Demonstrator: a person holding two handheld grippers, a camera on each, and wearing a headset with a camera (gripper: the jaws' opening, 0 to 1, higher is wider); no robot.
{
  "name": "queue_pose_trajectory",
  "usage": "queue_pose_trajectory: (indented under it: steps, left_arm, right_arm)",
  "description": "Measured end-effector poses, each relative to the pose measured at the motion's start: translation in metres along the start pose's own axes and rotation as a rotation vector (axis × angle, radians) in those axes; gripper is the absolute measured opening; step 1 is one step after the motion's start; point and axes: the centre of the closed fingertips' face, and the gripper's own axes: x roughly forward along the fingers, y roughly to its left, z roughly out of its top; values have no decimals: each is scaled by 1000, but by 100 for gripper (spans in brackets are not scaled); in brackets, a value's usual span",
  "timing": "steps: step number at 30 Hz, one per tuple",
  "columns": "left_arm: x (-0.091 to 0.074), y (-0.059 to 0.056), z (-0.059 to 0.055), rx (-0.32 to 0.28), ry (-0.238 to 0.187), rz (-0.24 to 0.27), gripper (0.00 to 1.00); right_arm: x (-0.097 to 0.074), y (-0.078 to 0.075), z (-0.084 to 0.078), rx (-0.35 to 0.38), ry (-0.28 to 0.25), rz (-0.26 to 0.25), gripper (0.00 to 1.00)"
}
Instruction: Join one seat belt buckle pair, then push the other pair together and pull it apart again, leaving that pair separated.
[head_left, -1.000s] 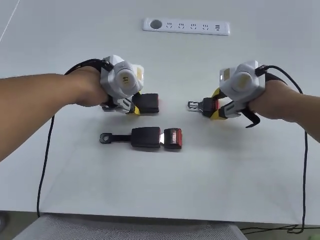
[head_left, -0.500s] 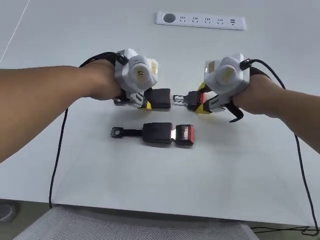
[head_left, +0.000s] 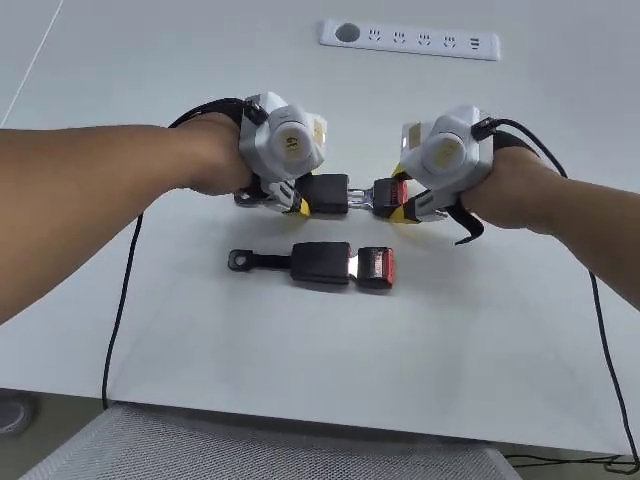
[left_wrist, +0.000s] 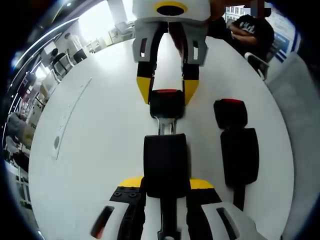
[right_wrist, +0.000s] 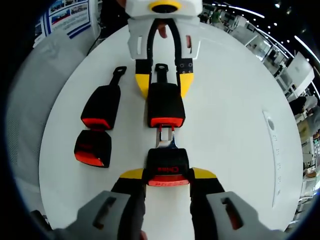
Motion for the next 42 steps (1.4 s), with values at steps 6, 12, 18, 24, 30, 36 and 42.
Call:
queue_pose_trajectory:
  steps: [6,12,18,24,30,36,42]
  left_arm:
    - [0,0,0,7,-4,0,31]
    - [2,2,-1,16,-25,-4,31]
    - [2,1,1,26,-44,-23,31]
    - [4,1,1,28,-46,-34,31]
    - [5,2,1,23,-47,-37,30]
    - [5,2,1,19,-43,-36,30]
    - [4,2,1,14,-42,-30,31]
  right_arm:
    - [4,1,6,3,-24,3,34]
    - [6,-1,5,36,-50,47,33]
    - [7,-1,7,26,-35,52,32]
    - [8,-1,9,34,-37,59,31]
    - [10,-2,13,39,-44,56,31]
    - [14,-1,24,63,-51,56,31]
    - [13,0,22,60,-55,54,31]
